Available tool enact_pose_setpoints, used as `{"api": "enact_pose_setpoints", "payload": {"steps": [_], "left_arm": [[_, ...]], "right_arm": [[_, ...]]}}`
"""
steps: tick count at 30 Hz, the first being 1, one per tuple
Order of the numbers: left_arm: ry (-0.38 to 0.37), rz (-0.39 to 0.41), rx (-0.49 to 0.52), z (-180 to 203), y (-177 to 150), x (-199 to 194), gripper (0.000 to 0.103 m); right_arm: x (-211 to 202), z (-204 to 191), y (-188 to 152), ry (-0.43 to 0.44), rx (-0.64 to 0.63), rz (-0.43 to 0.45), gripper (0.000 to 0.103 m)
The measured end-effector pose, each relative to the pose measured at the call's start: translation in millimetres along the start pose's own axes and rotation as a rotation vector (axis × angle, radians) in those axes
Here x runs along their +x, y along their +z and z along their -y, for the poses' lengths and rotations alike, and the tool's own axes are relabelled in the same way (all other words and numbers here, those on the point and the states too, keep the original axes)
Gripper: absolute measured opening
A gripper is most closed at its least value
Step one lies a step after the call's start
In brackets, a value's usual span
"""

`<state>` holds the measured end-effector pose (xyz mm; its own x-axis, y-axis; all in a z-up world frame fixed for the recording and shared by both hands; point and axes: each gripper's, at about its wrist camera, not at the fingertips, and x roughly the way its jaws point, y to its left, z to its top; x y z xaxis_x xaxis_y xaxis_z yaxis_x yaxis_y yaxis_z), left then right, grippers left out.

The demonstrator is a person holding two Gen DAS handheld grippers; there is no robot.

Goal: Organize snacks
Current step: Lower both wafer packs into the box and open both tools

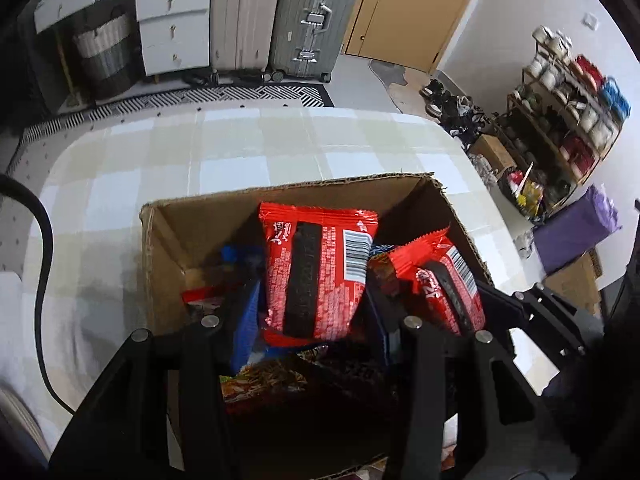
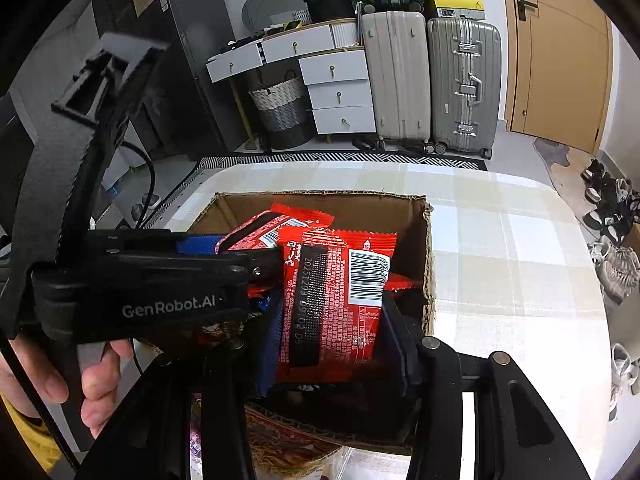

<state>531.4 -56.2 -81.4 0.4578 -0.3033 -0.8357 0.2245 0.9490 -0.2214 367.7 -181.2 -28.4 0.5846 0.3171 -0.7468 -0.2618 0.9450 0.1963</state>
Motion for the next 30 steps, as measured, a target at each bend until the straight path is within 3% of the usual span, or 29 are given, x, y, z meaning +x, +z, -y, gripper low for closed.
{"api": "enact_pose_setpoints", "payload": {"steps": [3,14,22,30], "left_arm": [[0.019,0.022,0.031,2.3,-3.0,-4.0,0.043],[-0.017,0.042,0.046,-1.7,-11.1,-30.0,0.043],[-0.019,0.074,0.082,4.6,-18.4,-49.0,0.049],[-0.027,0.092,0.056,2.9,-24.4,-63.6,0.057]], "right_arm": [[0.3,-1.5,-0.6,-0.006,-0.015,-0.001,0.045],[2.7,-2.6,2.1,-0.013,-0.016,-0.007,0.045],[2.8,-1.1,4.1,0.005,0.017,-0.009,0.045],[-1.9,1.3,4.9,0.002,0.038,-0.004,0.045]]}}
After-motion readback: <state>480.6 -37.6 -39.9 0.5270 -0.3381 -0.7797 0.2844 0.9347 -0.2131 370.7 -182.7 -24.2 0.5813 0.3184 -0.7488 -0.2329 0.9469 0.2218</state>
